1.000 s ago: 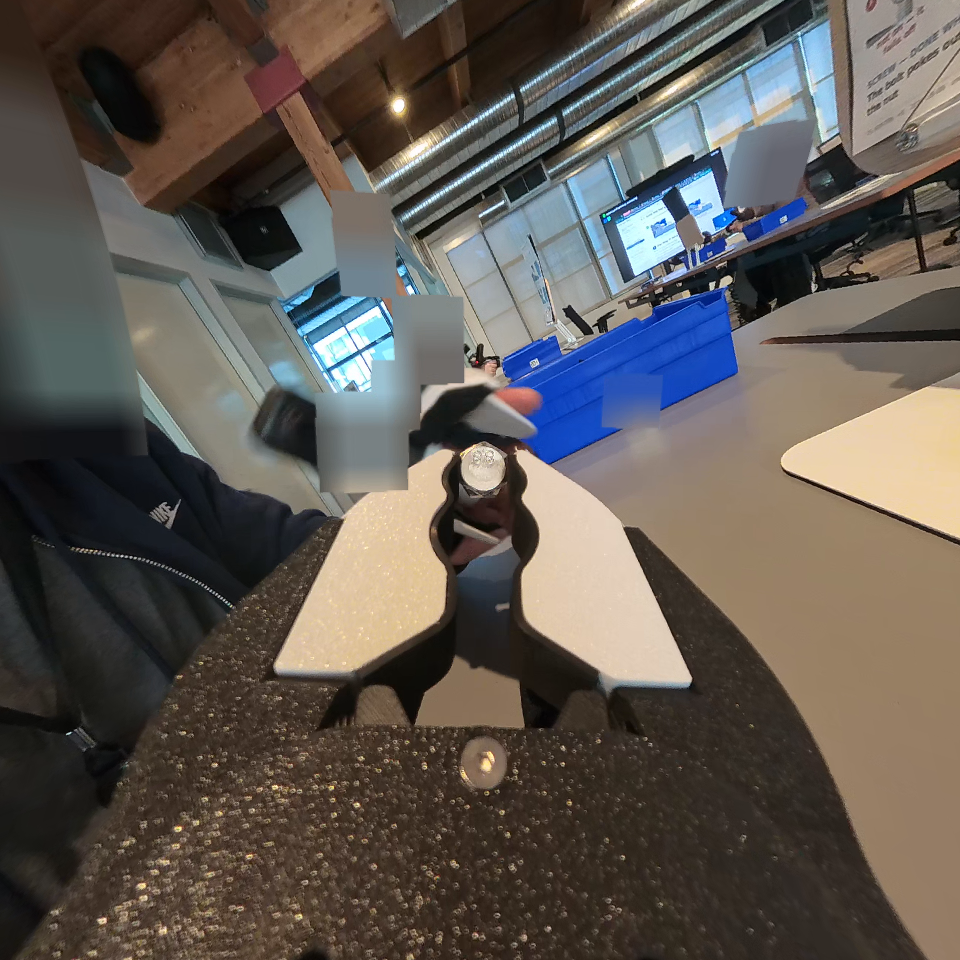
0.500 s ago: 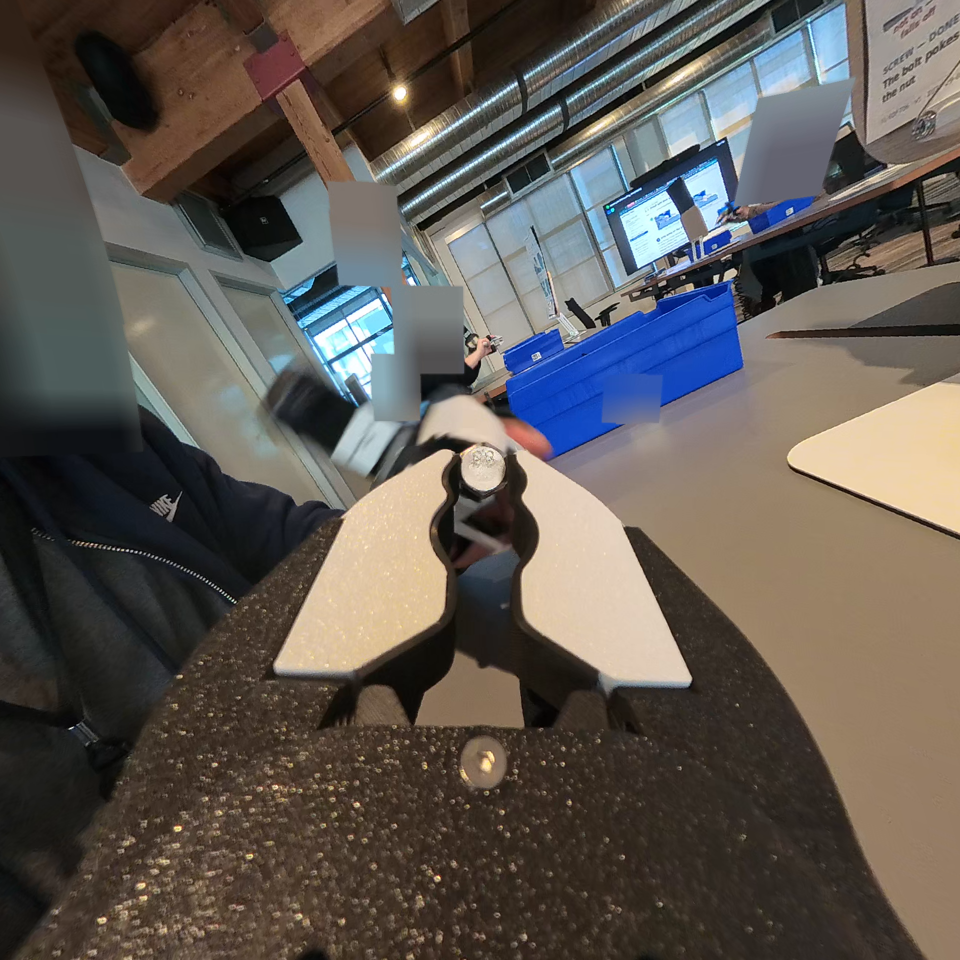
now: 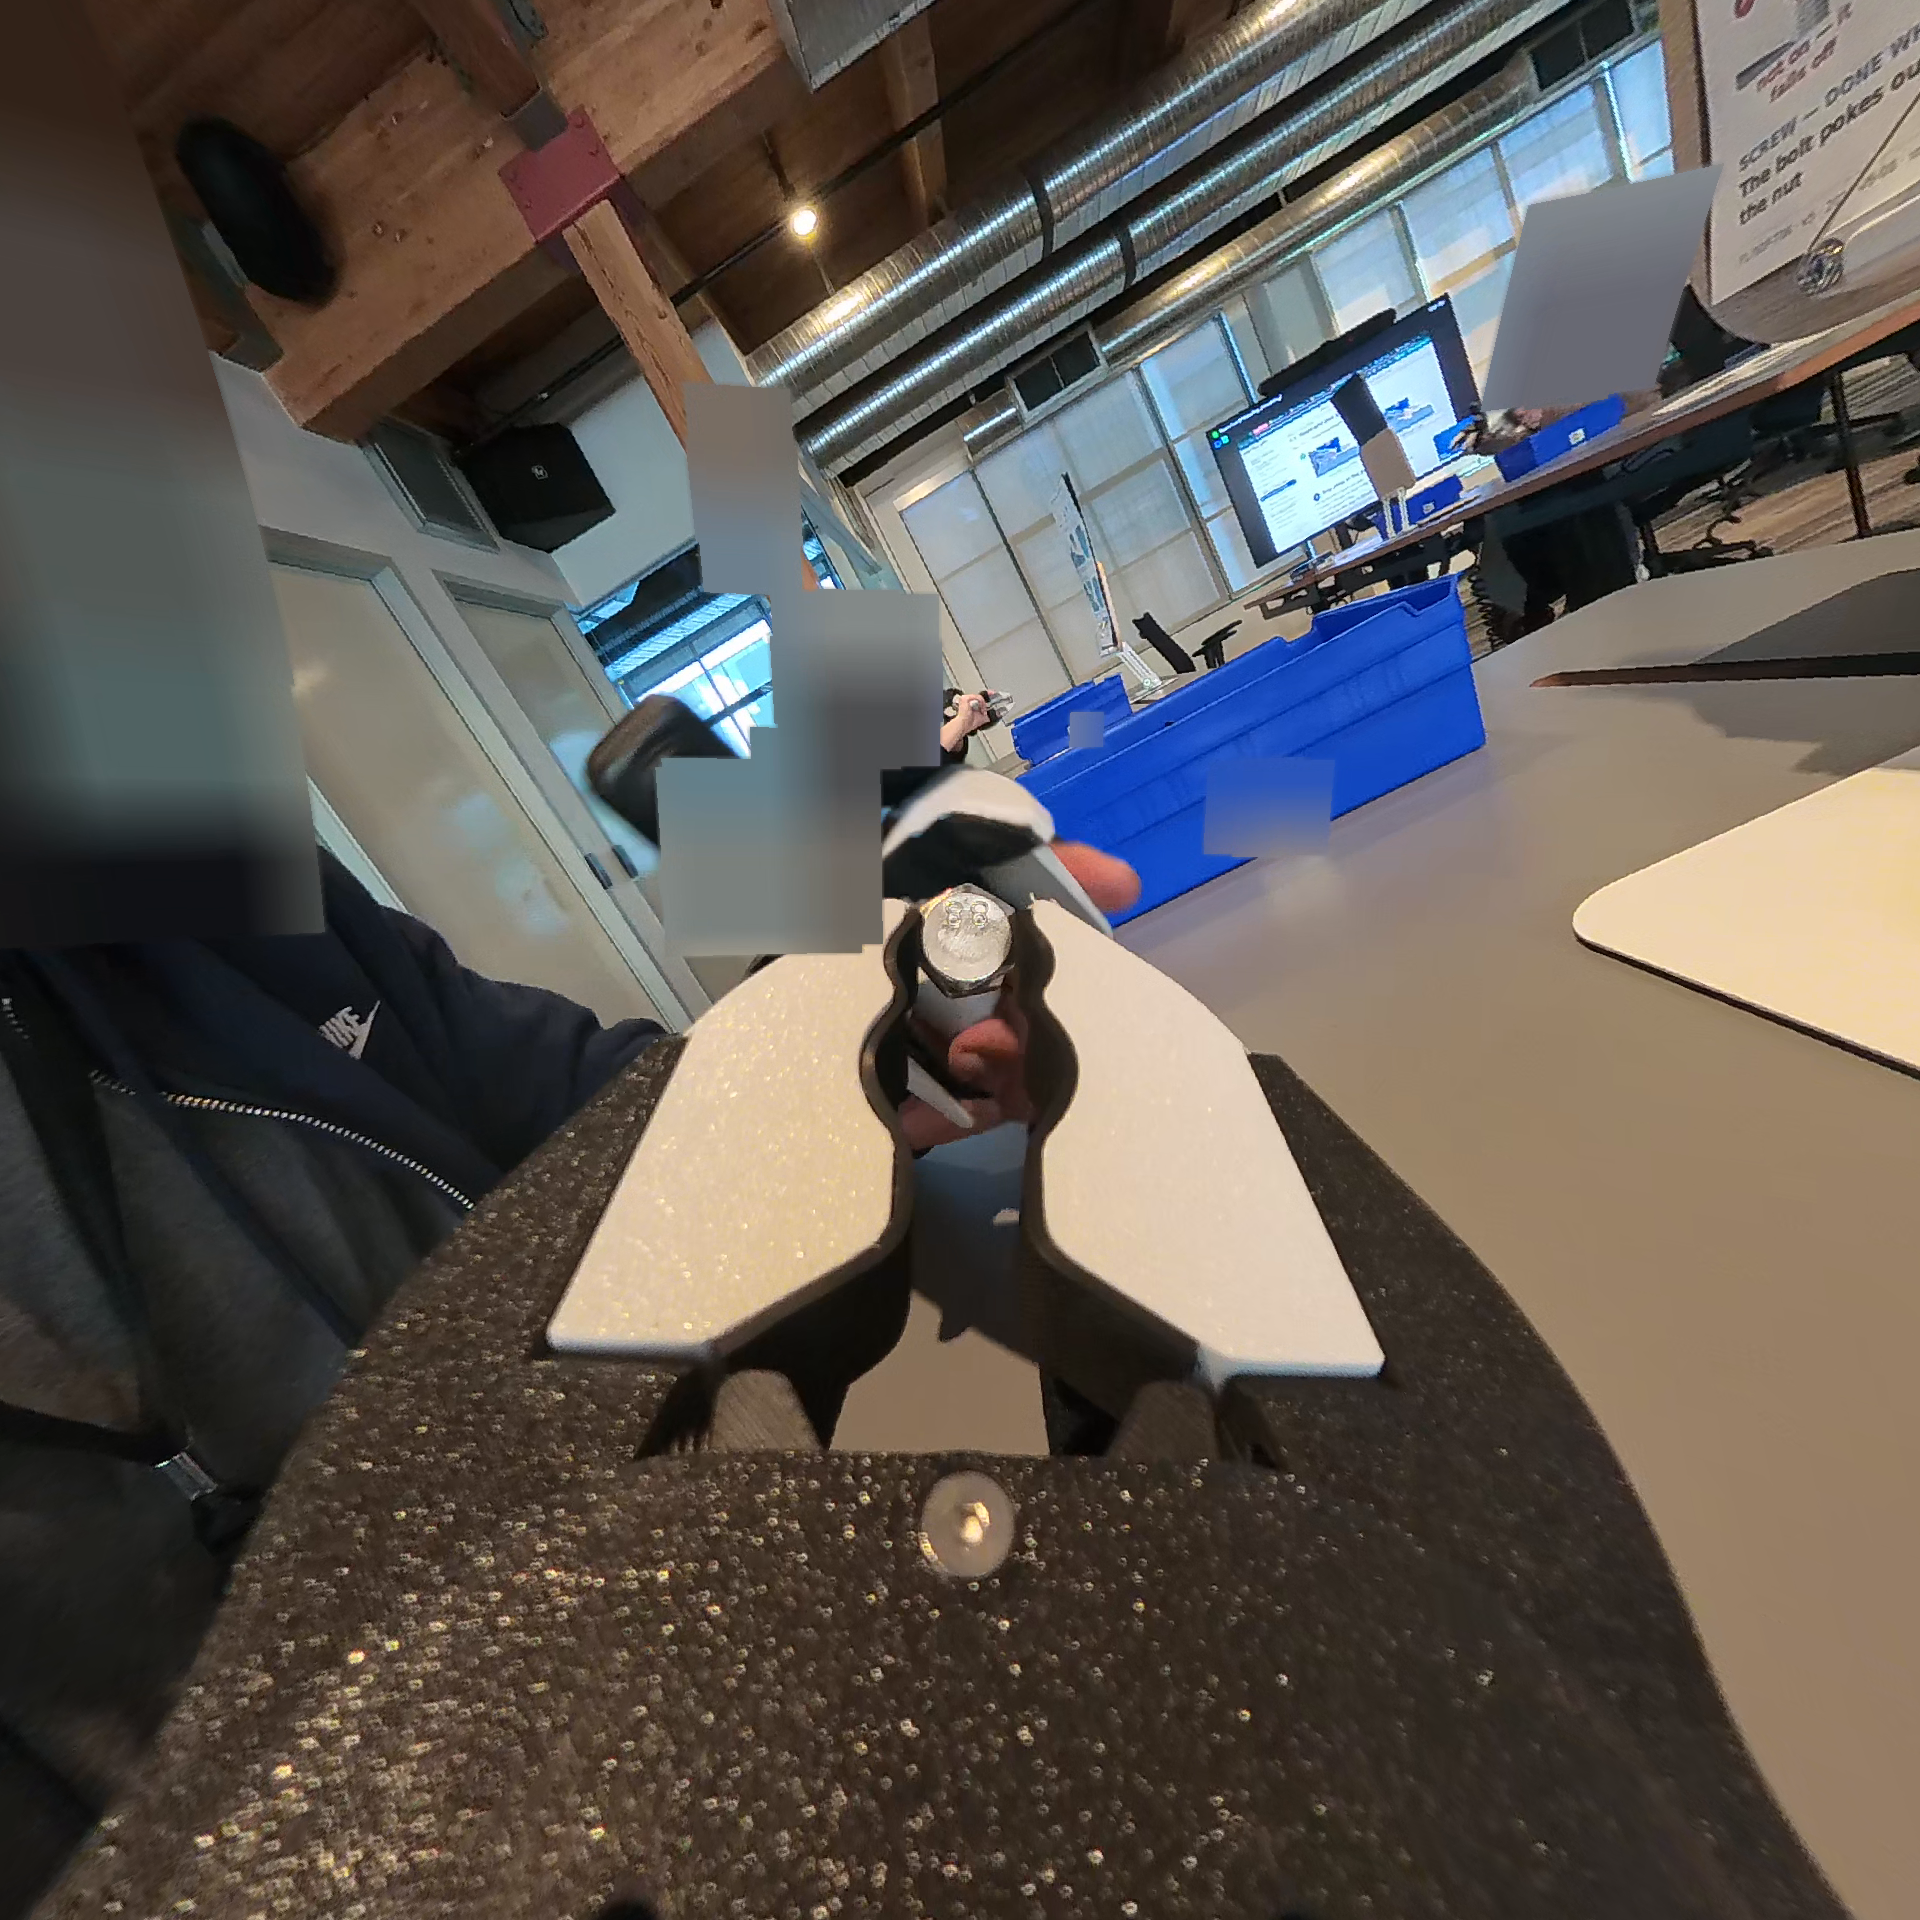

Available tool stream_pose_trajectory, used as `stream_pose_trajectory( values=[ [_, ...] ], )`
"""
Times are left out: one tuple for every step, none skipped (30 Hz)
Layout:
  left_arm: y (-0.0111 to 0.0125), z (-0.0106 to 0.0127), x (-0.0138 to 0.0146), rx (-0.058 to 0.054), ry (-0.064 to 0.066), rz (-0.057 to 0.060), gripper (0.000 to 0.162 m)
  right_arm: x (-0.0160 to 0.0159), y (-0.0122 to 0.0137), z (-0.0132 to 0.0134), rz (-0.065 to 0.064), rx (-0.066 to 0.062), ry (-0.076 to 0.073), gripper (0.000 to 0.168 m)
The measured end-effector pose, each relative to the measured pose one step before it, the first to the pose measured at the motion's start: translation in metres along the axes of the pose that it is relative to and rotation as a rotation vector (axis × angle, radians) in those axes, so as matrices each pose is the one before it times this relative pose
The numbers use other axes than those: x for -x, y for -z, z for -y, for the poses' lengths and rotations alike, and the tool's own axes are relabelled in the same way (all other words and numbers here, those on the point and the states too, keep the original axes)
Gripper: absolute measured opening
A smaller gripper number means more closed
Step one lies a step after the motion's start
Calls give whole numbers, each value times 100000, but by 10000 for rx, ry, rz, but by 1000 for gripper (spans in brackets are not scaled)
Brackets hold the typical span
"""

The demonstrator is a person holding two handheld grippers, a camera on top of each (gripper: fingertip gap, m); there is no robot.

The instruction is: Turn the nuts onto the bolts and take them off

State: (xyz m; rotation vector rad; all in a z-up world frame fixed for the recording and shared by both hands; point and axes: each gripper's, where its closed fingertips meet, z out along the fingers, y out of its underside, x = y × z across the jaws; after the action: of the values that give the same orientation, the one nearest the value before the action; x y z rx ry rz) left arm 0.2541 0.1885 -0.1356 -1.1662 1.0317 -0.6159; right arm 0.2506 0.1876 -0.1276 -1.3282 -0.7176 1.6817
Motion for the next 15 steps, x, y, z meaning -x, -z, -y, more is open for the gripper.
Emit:
stream_pose_trajectory(
  values=[
    [-22,-13,-4,-67,475,-133,37,17,-8,-6,9,3,-8,16],
    [-54,-80,-54,-10,405,-159,36,11,3,-8,8,0,-8,17],
    [-80,-132,-124,32,351,-185,36,-3,-10,2,2,0,-5,17],
    [-70,-123,-119,32,282,-155,35,9,-3,-18,7,5,-7,16],
    [-53,-71,-73,7,138,-62,32,15,-22,-18,13,11,-12,16],
    [3,37,-109,-44,-75,-40,24,6,-30,-49,7,21,-7,16],
    [32,62,-198,-25,-280,-29,17,18,-24,-16,0,12,10,16],
    [5,2,49,77,-444,195,17,0,-5,-15,-6,6,1,16],
    [12,-45,68,164,-708,261,17,-15,-15,-10,-9,7,-9,16],
    [25,-35,67,219,-1025,352,17,-16,-10,-23,-6,11,-10,16],
    [20,-22,77,254,-1369,459,17,-6,-10,-18,-1,14,-8,16],
    [33,-29,81,292,-1661,532,17,-5,-7,-24,1,18,-5,17],
    [34,-37,97,319,-1831,555,17,-3,-17,-30,-2,17,-3,17],
    [23,-24,100,278,-1592,460,17,5,-3,-18,-1,9,2,17],
    [8,-5,60,166,-933,258,17,16,-5,9,6,-4,7,17]
  ],
)
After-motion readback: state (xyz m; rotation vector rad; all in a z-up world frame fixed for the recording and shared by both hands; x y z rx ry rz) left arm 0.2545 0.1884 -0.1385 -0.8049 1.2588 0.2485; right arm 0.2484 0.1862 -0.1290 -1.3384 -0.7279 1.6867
